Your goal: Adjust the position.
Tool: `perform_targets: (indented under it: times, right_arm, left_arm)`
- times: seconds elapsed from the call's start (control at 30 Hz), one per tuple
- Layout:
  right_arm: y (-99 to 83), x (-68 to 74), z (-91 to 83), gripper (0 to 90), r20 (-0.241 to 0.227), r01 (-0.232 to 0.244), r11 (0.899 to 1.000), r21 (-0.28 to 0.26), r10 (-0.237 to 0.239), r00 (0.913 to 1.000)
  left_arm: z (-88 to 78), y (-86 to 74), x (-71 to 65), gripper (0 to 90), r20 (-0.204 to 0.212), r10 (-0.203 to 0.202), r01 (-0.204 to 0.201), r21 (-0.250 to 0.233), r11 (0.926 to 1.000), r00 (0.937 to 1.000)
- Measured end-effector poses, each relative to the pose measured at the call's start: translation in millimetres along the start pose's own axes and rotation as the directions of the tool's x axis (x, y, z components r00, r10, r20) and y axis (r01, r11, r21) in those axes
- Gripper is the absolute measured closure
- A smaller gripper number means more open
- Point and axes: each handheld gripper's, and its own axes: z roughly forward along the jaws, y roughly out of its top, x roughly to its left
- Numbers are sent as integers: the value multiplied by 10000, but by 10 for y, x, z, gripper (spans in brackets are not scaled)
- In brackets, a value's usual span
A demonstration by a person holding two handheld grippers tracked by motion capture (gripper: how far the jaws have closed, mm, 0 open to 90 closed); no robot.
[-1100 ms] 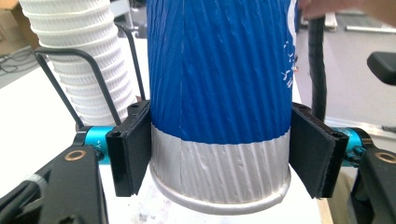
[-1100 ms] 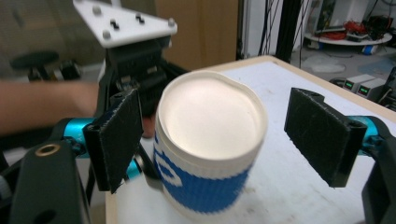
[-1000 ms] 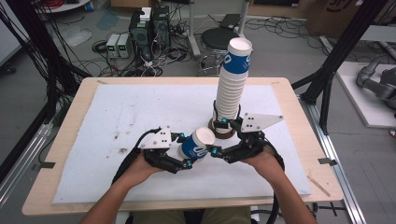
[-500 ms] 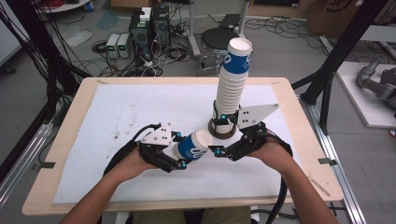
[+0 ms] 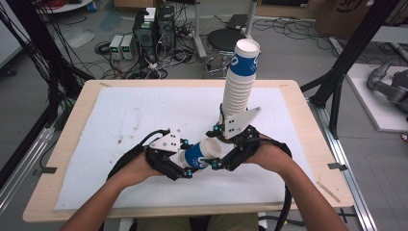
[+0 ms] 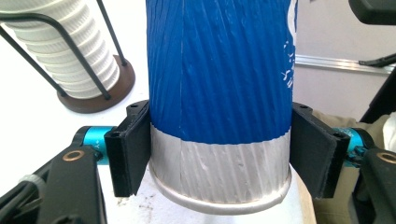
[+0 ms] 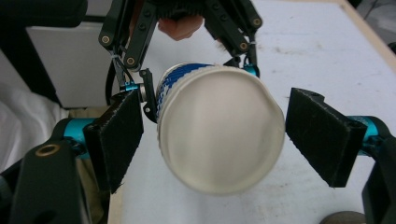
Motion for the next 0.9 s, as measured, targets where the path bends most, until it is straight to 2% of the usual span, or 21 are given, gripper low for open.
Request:
perform_targets:
  times: [0.13, 0.27, 0.3, 0.43, 0.6, 0.77, 0.9]
  right_arm:
    - [22, 11, 79, 201, -312, 295, 9984, 492, -280, 9991]
    - [25, 19, 117, 220, -521, 447, 9966, 699, -411, 9978]
    - [24, 18, 120, 256, -597, 498, 9961, 726, -455, 9972]
    - [23, 18, 113, 296, -642, 621, 9951, 764, -572, 9963]
    - [16, 17, 105, 315, -804, 712, 9949, 708, -655, 9946]
    - [0, 31, 105, 319, -1165, 574, 9958, 709, -489, 9920]
    - [-17, 28, 83, 318, -1259, 424, 9976, 554, -351, 9914]
  left_arm:
    - [35, -1, -22, 285, 169, 58, -61, 161, 9999, 9998]
    - [47, -2, -27, 284, 269, 122, -128, 227, 9997, 9996]
    - [50, -2, -29, 283, 300, 141, -149, 238, 9996, 9994]
    - [56, -1, -38, 282, 339, 230, -238, 223, 9995, 9992]
    - [67, -19, -51, 275, 454, 325, -334, 177, 9993, 9984]
    - [92, -62, -82, 242, 692, 385, -376, -140, 9992, 9969]
    - [84, -90, -86, 200, 722, 188, -143, -616, 9980, 9972]
